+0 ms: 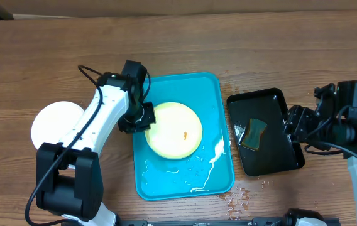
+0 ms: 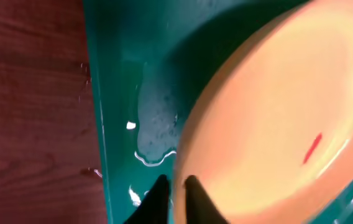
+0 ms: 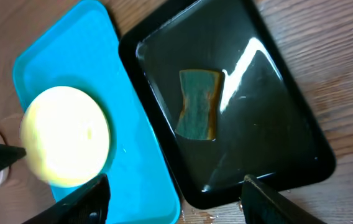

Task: Clean dirty plates on tray and stack at the side
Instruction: 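Slide the yellow plate down to the tray center with the left gripper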

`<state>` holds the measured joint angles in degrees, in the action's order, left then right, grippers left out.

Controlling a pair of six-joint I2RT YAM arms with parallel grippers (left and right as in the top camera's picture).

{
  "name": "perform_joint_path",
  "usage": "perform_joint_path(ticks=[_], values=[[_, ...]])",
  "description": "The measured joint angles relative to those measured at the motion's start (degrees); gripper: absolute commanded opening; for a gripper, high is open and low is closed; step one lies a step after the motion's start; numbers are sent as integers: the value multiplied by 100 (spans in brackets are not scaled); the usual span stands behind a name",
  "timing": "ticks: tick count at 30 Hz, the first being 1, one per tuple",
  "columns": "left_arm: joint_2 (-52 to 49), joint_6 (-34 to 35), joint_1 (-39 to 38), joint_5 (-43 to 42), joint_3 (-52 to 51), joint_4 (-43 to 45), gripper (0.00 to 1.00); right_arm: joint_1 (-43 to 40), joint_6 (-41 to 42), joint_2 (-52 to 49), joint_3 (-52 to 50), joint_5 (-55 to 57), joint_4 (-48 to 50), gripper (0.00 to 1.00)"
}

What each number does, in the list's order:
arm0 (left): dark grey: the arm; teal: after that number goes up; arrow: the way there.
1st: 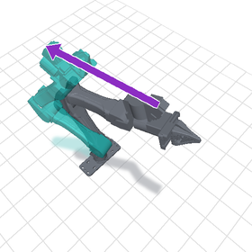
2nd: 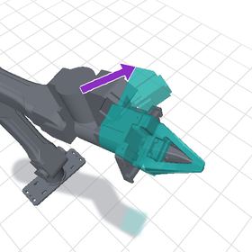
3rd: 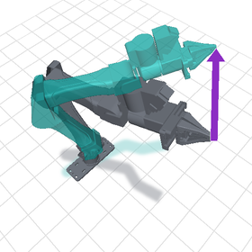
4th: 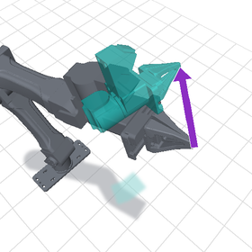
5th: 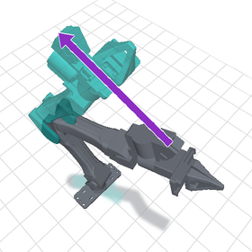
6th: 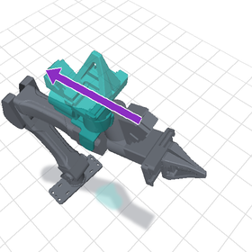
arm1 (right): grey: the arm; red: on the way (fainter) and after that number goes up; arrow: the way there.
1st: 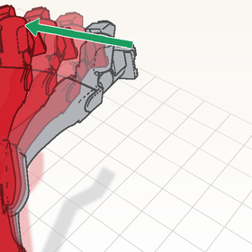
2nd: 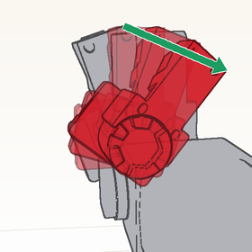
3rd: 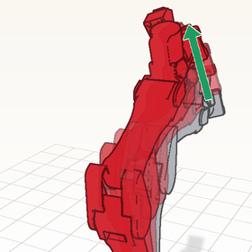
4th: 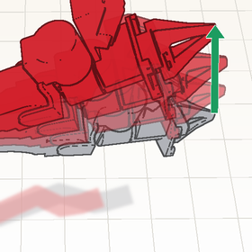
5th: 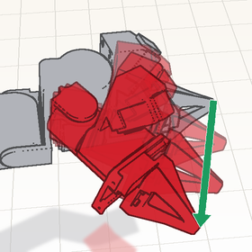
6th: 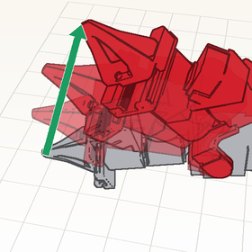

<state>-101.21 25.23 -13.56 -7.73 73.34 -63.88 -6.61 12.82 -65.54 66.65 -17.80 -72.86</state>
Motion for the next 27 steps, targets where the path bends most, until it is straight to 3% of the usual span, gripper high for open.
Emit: perform_joint_path(ticks=[3, 7, 11, 16, 22, 24, 27], values=[[0, 13, -118, -26, 0, -87, 38, 122, -4, -103, -293, -2, 168, 65], [0, -31, -238, 48, -2, -87, 44, 227, -22, -334, -658, 0, 468, 61], [0, -35, -247, 800, -7, 17, 43, 407, -39, -509, -809, -2, 693, 60], [0, -588, -247, 1528, -280, 1259, 45, 850, 63, -772, -809, 0, 979, 61], [9, -1679, -247, 1137, -1080, 2682, 49, 1034, 149, -859, -809, -2, 1036, 61], [7, -1974, -247, 953, -1252, 2892, 45, 1040, 170, -859, -809, 0, 1036, 61], [9, -2332, -247, 706, -1344, 2999, 26, 1040, 190, -859, -809, 0, 1029, 61]])
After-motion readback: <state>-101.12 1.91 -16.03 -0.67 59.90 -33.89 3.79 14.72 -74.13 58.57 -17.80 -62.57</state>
